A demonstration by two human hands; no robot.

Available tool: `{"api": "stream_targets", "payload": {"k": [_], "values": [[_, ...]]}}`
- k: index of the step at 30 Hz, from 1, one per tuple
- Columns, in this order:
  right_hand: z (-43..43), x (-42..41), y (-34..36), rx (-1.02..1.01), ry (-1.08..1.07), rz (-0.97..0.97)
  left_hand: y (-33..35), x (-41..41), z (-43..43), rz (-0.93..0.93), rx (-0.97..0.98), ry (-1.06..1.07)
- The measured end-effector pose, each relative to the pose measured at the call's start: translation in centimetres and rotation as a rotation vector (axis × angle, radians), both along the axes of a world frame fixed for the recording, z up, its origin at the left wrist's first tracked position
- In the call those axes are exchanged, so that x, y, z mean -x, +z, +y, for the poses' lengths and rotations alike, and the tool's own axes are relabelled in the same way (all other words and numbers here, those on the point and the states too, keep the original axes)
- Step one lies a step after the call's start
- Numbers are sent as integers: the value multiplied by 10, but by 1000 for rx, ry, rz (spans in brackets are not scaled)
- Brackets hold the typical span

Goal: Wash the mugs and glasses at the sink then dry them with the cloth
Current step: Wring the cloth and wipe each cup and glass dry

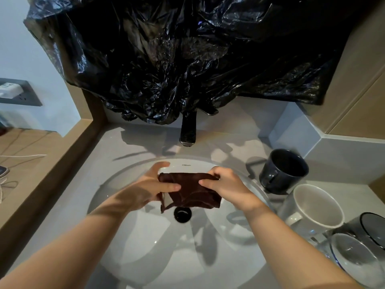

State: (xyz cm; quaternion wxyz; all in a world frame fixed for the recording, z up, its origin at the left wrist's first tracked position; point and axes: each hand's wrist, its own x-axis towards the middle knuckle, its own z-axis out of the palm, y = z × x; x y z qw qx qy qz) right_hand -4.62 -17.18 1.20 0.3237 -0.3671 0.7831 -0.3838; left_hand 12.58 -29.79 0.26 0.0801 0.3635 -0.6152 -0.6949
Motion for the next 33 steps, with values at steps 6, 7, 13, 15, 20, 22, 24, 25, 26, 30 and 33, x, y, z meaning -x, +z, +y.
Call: {"api": "stream_targets", "payload": {"k": [6,7,13,15,20,22,24,25,26,30,33], "values": [[-7,-14,-13,-2,-356,-255,-12,15,25,-16,49,126],[-9,-19,-13,18,-396,-360,-13,16,29,62,-66,108],[-5,-25,3,189,-192,-837,-10,14,34,184,-243,-37],[-2,-27,8,107,-8,-632,-7,13,34,180,-196,-54],[6,-25,8,131,149,260,-4,10,24,44,-376,120],[7,-28,3,16,410,504,0,9,20,19,-470,108],[8,-34,-5,-87,567,637,3,8,20,23,-498,-3],[8,-37,-9,-107,584,679,3,8,21,29,-504,-54],[8,-38,-12,-115,578,707,2,8,21,23,-499,-99],[4,-33,-15,-125,486,800,7,3,19,-96,-309,-373],[3,-33,-10,-160,506,864,3,5,13,-137,-81,-328]]}}
